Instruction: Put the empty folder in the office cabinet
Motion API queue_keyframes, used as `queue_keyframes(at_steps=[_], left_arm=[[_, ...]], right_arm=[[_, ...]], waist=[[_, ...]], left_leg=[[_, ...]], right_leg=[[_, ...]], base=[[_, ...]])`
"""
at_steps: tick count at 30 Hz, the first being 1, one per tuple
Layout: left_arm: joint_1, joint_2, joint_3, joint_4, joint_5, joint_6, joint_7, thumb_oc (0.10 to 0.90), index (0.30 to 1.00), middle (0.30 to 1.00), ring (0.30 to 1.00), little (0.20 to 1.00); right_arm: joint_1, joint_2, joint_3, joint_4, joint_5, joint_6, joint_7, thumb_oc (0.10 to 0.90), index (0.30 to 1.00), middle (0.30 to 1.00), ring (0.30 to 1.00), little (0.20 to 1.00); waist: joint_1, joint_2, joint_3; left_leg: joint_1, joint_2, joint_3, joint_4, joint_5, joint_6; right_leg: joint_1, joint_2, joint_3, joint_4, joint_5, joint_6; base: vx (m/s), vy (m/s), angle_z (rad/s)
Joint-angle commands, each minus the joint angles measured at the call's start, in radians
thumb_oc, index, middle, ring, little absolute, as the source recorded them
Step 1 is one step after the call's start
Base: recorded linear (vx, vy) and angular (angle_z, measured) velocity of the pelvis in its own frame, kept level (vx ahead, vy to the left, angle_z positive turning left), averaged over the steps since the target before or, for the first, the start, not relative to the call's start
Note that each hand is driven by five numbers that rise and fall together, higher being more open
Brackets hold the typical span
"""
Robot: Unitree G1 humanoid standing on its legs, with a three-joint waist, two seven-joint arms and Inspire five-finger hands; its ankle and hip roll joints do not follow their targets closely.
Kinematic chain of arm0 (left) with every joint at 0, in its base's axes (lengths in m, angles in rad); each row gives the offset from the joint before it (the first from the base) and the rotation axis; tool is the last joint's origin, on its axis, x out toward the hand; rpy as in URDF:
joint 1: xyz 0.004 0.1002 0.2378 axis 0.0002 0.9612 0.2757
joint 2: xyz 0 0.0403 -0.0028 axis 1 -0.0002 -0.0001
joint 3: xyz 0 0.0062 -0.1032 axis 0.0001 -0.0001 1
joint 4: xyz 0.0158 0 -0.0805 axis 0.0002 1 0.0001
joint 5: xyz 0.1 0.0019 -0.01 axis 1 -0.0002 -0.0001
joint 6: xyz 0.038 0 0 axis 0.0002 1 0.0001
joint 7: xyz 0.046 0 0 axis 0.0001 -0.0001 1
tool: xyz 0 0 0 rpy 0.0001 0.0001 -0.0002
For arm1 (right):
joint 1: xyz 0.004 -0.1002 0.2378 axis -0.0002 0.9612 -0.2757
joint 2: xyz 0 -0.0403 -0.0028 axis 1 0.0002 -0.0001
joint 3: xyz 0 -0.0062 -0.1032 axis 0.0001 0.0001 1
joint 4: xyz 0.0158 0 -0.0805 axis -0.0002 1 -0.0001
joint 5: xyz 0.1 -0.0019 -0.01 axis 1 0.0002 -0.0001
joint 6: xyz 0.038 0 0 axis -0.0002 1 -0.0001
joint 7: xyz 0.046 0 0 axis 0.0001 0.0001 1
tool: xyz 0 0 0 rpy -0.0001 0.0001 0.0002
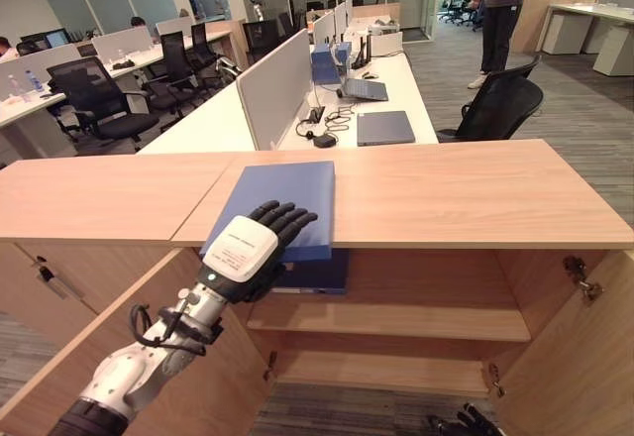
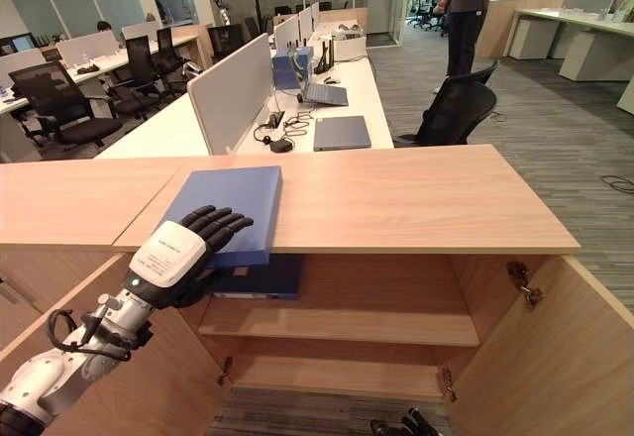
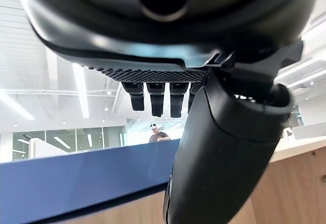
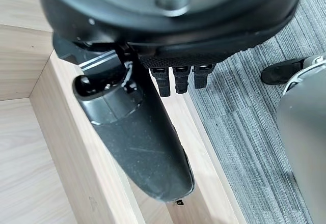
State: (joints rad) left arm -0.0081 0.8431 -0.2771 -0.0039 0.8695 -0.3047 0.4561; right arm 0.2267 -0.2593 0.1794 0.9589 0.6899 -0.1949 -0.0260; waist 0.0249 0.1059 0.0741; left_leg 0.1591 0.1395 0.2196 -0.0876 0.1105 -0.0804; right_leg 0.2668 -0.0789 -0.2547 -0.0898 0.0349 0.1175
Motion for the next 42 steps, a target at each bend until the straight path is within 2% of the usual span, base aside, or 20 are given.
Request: queue_keyframes(at_steps=[1,14,29,30,31,32,42], left_arm=[[-0.2,0.046,0.034,-0.01,-0.027,0.031,0.09,0.8,0.9,0.9,0.9,0.9],[-0.201,0.012,0.028,0.045,-0.051,0.046,0.074,0.8,0.9,0.9,0.9,0.9],[-0.215,-0.036,0.035,0.087,-0.077,0.069,0.054,0.8,0.9,0.9,0.9,0.9],[-0.216,-0.052,0.042,0.089,-0.095,0.073,0.052,0.646,0.669,0.669,0.669,0.669],[-0.215,-0.053,0.043,0.088,-0.096,0.073,0.051,0.646,0.669,0.669,0.669,0.669],[-0.216,-0.067,0.049,0.092,-0.105,0.077,0.053,0.4,0.3,0.3,0.3,0.3],[-0.198,-0.108,0.069,0.07,-0.133,0.08,0.047,0.4,0.3,0.3,0.3,0.3]], right_arm=[[-0.116,-0.006,-0.04,-0.01,0.033,-0.083,0.014,0.8,0.9,0.9,0.9,0.9],[-0.11,-0.014,-0.052,-0.018,0.029,-0.08,0.008,0.8,0.9,0.9,0.9,0.9],[-0.097,-0.02,-0.052,-0.041,0.004,-0.073,0.002,0.8,0.9,0.9,0.9,0.9],[-0.099,-0.019,-0.052,-0.04,0.002,-0.072,-0.001,0.8,0.9,0.9,0.9,0.9],[-0.099,-0.02,-0.052,-0.04,0.001,-0.072,-0.002,0.8,0.9,0.9,0.9,0.9],[-0.102,-0.02,-0.052,-0.042,0.001,-0.07,-0.001,0.8,0.9,0.9,0.9,0.9],[-0.111,-0.016,-0.058,-0.042,-0.004,-0.065,-0.009,0.8,0.9,0.9,0.9,0.9]], waist=[[-0.011,-0.025,0.015],[-0.017,-0.027,0.017],[-0.017,-0.045,0.014],[-0.017,-0.049,0.013],[-0.017,-0.048,0.013],[-0.016,-0.051,0.013],[-0.012,-0.061,0.012]], left_leg=[[0.067,0.048,-0.004,0.0,-0.066,-0.096],[0.074,0.051,0.0,0.0,-0.069,-0.096],[0.078,0.05,0.003,0.0,-0.074,-0.094],[0.078,0.05,0.002,0.0,-0.074,-0.093],[0.078,0.05,0.002,0.0,-0.074,-0.093],[0.076,0.051,0.003,0.0,-0.075,-0.092],[0.074,0.05,0.006,0.0,-0.076,-0.089]], right_leg=[[0.014,-0.018,0.062,0.008,-0.171,0.02],[0.02,-0.013,0.059,0.012,-0.176,0.015],[0.027,-0.013,0.054,0.012,-0.176,0.014],[0.027,-0.013,0.054,0.012,-0.176,0.013],[0.027,-0.013,0.054,0.012,-0.176,0.013],[0.026,-0.013,0.055,0.012,-0.176,0.013],[0.023,-0.011,0.058,0.012,-0.173,0.009]], base=[[0.0,0.0,0.0],[0.0,0.0,0.0],[0.0,0.0,0.0],[0.0,0.0,0.0],[0.0,0.0,0.0],[0.0,0.0,0.0],[0.0,0.0,0.0]])
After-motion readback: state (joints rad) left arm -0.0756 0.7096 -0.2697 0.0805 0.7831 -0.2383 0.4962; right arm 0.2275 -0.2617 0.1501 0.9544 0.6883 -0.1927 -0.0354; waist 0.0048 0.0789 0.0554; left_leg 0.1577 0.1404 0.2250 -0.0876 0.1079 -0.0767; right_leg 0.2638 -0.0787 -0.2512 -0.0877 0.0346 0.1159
